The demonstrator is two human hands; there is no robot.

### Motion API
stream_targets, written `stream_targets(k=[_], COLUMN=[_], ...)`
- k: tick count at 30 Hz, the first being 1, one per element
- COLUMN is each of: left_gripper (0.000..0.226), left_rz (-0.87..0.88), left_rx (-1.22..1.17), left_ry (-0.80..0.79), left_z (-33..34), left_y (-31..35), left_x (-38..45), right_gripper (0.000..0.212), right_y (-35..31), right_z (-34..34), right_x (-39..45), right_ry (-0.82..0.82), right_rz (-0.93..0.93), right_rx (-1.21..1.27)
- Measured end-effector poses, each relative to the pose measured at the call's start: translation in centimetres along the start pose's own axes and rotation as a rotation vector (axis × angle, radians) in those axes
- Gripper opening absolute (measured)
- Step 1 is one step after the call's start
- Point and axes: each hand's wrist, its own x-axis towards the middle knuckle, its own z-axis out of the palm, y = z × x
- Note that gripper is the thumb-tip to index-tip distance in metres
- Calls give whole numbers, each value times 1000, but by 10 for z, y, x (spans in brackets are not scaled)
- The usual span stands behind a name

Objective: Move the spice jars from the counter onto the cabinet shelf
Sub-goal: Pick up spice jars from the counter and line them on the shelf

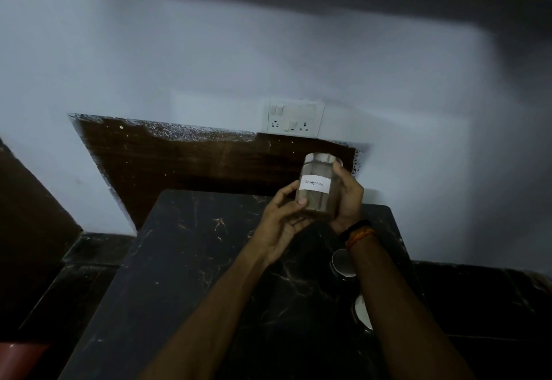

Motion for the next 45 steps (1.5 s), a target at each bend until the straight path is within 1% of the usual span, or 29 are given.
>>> stream_targets(k=[2, 4, 7, 9, 11, 14, 17, 22, 29, 35, 40, 43, 45], left_gripper=[68, 70, 75, 78, 76, 66, 65, 64, 59, 59, 62, 55, 49], left_rz=[43, 98, 177, 225, 247, 240, 249, 287, 388, 453, 473, 485, 491], left_rx=[27, 105, 245, 290, 290, 225, 208, 245, 293, 340, 446, 539, 606], left_ry=[16, 53, 95, 93, 67, 7, -42, -96, -174, -232, -258, -261, -243], left_z=[2, 6, 15, 21, 28, 36, 48, 73, 109, 129, 144, 152, 162], left_y=[1, 4, 8, 13, 20, 32, 50, 83, 127, 155, 176, 191, 204], left_x=[0, -1, -1, 1, 4, 10, 18, 35, 59, 73, 79, 83, 85], right_gripper=[55, 51, 51, 52, 52, 56, 53, 42, 48, 41, 42, 41, 44], right_y=[-4, -10, -19, -26, -36, -54, -73, -108, -164, -197, -214, -220, -223], right_z=[1, 4, 8, 11, 16, 28, 40, 60, 96, 113, 117, 116, 115], right_x=[1, 4, 8, 9, 8, 8, 10, 18, 24, 32, 36, 37, 37], right_ry=[25, 42, 40, 43, 45, 43, 46, 27, -19, -58, -64, -68, -69], right_rz=[-3, -4, -36, -67, -104, -167, -231, -321, -440, -507, -560, -580, -578], right_rx=[-29, -78, -159, -182, -187, -221, -205, -212, -259, -269, -282, -248, -233])
